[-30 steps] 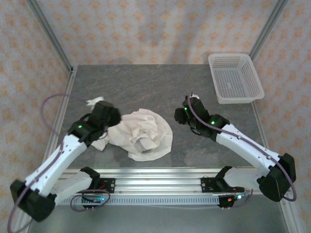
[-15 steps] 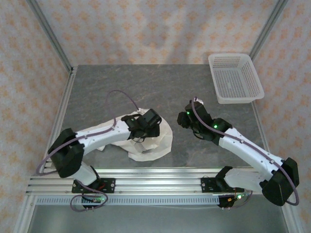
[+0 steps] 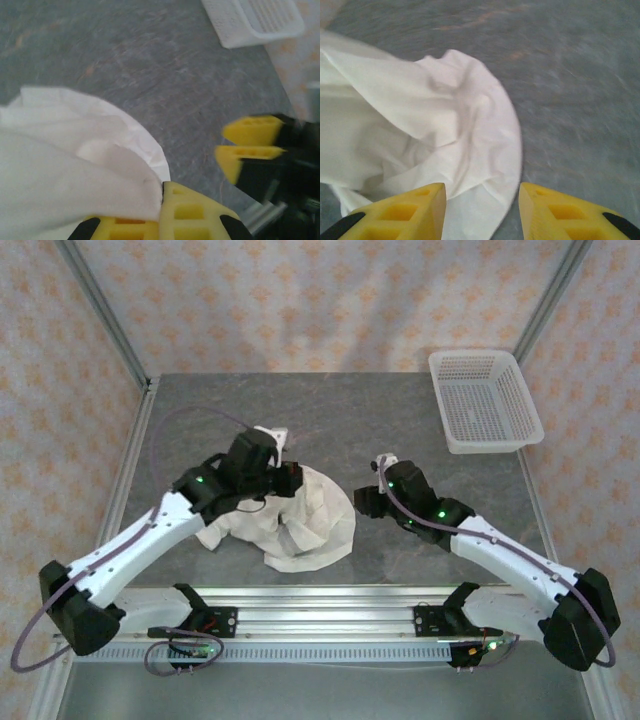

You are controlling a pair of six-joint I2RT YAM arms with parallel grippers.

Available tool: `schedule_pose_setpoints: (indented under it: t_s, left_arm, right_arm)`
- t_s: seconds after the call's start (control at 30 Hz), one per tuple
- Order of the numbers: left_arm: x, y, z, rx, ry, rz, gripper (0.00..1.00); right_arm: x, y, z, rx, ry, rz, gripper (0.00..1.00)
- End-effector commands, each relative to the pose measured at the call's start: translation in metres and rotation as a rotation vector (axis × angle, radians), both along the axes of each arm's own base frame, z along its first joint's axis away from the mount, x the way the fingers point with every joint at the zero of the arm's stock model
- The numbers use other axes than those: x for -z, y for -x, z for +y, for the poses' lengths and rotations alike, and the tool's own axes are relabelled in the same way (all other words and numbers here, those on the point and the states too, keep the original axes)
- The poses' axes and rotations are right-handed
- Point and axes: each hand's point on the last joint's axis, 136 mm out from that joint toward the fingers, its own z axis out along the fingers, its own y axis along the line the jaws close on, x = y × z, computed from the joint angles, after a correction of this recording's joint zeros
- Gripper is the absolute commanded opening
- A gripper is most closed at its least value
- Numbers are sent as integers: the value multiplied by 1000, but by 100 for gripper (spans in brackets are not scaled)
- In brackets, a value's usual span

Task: Fold the inside-out t-shirt

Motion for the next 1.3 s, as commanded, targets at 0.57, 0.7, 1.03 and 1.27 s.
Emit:
schedule_pose_setpoints:
  t_s: [0.57,0.7,1.03,1.27]
  left_arm:
    - [-18,26,54,-14,-191,-71,0]
    - [-19,13,81,-144,-175,-65,0]
    - [69,-56,145,-417,-267,78,0]
    - [65,-58,138,-395,-237,63,13]
  right_arm:
    - [2,-39,144,-456,-114,-245,33]
    - [-22,-28,132,-442,-183,-281,0]
    - [-145,72,87,-699,-559,-112,0]
    - [-170,49,66,-509,-570,-186,0]
